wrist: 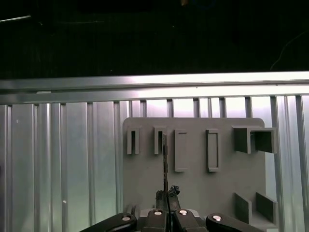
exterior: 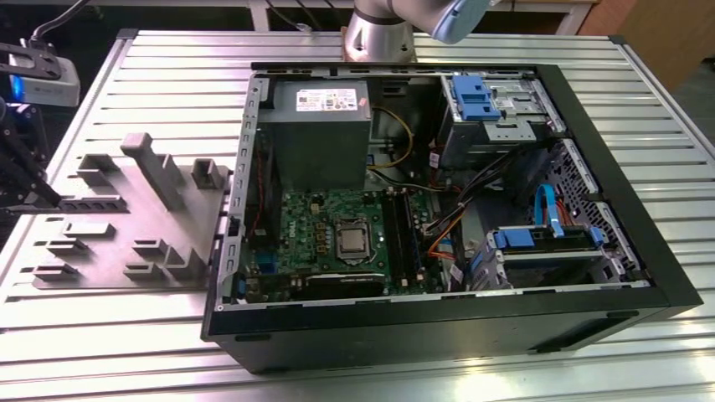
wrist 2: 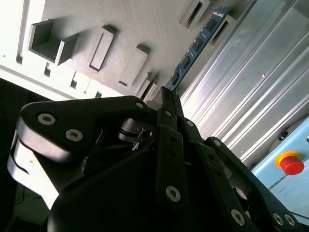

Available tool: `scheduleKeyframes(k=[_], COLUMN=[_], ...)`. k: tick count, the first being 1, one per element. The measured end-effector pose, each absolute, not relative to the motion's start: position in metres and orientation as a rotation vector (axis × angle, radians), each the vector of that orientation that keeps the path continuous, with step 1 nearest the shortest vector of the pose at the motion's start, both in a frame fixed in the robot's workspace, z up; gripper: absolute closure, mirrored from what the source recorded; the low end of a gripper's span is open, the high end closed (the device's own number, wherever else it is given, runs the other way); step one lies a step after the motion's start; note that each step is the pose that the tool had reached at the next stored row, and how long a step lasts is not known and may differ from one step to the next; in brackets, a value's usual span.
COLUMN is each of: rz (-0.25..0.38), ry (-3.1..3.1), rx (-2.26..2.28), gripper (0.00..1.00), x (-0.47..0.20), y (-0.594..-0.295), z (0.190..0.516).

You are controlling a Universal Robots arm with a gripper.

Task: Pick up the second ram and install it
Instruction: 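Pick up the second ram and move it above second insertion slot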

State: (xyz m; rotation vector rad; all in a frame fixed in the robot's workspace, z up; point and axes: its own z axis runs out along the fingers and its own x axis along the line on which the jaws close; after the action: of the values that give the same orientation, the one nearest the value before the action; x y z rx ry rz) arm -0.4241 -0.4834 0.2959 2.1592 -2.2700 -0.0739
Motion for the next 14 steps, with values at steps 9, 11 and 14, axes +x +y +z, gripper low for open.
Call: scheduleKeyframes(k=[9,11,14], rz=[-0.074,-0.074,-0.074], ry=[-2.265,-2.264,-2.263], rx=[2.164,2.165,2.167], gripper=[0.89,0.89,0.89], x=[-0.424,-0.424,-0.424], y=[-0.483,-0.483,-0.483], z=[0.307,0.311,0.319])
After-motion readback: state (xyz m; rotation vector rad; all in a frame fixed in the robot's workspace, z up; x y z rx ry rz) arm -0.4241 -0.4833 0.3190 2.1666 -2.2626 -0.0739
